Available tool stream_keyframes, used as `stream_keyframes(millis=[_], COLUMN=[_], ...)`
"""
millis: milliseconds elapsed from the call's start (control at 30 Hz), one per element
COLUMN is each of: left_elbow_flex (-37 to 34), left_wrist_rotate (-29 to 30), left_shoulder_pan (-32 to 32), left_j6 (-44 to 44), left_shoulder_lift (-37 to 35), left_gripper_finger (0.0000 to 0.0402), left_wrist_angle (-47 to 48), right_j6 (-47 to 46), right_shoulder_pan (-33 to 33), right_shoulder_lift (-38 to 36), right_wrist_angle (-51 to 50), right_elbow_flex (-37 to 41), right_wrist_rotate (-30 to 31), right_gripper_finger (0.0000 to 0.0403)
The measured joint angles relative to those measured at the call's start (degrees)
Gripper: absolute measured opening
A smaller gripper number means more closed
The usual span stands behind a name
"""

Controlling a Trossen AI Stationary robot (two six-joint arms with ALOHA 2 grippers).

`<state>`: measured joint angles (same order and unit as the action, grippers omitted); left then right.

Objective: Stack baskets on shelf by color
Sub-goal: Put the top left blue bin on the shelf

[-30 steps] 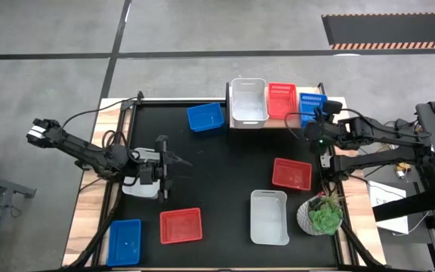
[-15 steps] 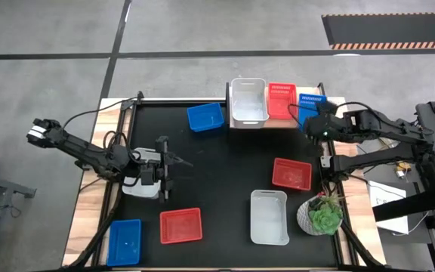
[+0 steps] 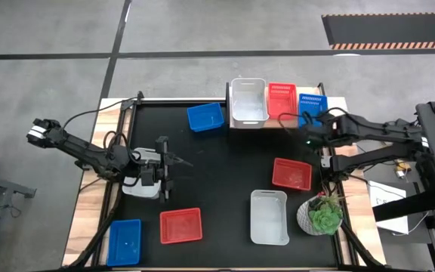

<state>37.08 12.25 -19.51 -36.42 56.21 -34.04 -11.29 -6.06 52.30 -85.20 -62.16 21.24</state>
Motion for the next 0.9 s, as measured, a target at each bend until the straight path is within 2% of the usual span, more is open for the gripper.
stream_keyframes(millis=[200, 533, 767, 900], left_elbow_flex=[0.0, 0.0, -0.1, -0.2], left_wrist_rotate=[0.0, 0.0, 0.0, 0.0], left_shoulder_pan=[0.0, 0.0, 0.0, 0.0], left_j6=[0.0, 0.0, 0.0, 0.0], left_shoulder_lift=[0.0, 0.0, 0.0, 0.0], left_gripper_finger=[0.0158, 0.0158, 0.0158, 0.0158], left_wrist_angle=[0.0, 0.2, 0.5, 0.6], right_j6=[0.2, 7.9, 10.9, 11.4], right_shoulder_pan=[-2.0, -7.5, -9.8, -9.8], right_shoulder_lift=[2.1, 2.0, 2.2, 2.3], right_wrist_angle=[-2.3, -0.8, 2.1, 1.4], right_elbow_flex=[0.6, 0.6, 0.4, -2.7], right_wrist_rotate=[10.0, 18.2, 18.2, 17.1], right_gripper_finger=[0.0008, 0.0008, 0.0008, 0.0008])
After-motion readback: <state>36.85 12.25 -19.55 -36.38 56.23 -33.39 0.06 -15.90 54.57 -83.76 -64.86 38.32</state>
